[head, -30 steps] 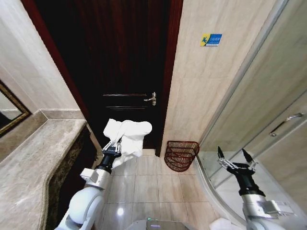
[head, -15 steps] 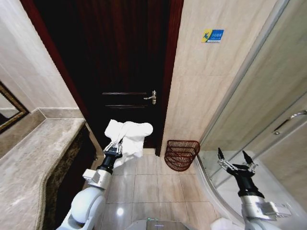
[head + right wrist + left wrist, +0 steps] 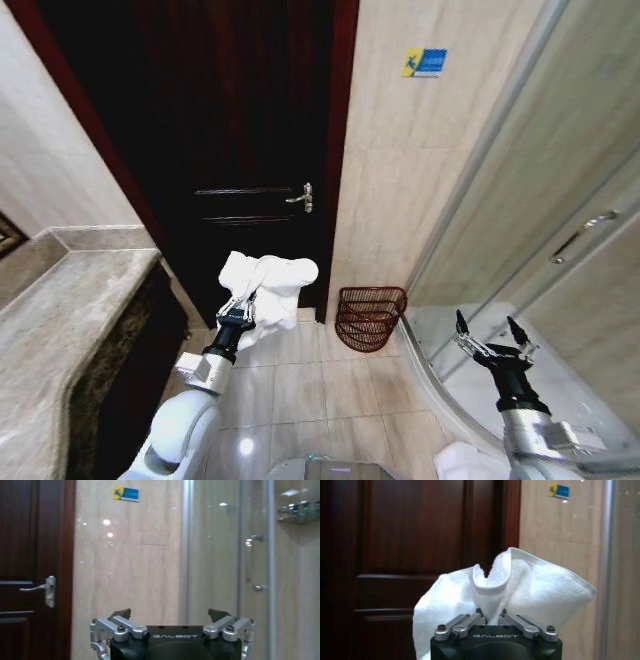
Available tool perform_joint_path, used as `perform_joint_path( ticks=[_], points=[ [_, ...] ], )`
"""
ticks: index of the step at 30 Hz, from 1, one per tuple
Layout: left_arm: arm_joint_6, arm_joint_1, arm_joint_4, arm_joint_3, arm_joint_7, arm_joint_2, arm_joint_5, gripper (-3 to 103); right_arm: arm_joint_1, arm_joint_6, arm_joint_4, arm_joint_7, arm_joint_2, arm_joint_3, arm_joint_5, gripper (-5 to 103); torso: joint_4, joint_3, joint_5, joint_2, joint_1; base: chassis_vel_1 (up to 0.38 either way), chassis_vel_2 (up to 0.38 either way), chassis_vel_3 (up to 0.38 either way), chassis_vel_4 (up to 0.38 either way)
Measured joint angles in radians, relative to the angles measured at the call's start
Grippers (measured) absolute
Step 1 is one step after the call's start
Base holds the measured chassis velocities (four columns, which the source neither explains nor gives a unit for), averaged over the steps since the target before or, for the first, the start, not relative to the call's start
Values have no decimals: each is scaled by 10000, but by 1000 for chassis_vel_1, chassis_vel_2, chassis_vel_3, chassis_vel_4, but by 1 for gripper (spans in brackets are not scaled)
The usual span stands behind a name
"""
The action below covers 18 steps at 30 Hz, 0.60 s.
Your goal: Discard the used towel into the hamper.
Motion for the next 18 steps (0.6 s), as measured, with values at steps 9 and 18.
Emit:
perform_joint_path(
  ticks=[9,18],
  points=[
    [4,-17,75,-4,-21,32,-31,9,0,36,-15,4,73,0,-1,100,1,-242,0,-445,-203,-99,-91,-82,-98],
    [60,12,127,108,-23,1,-204,9,-34,136,-58,51,149,11,7,100,-3,-547,1,-1014,-468,-94,-100,-85,-86]
  ],
)
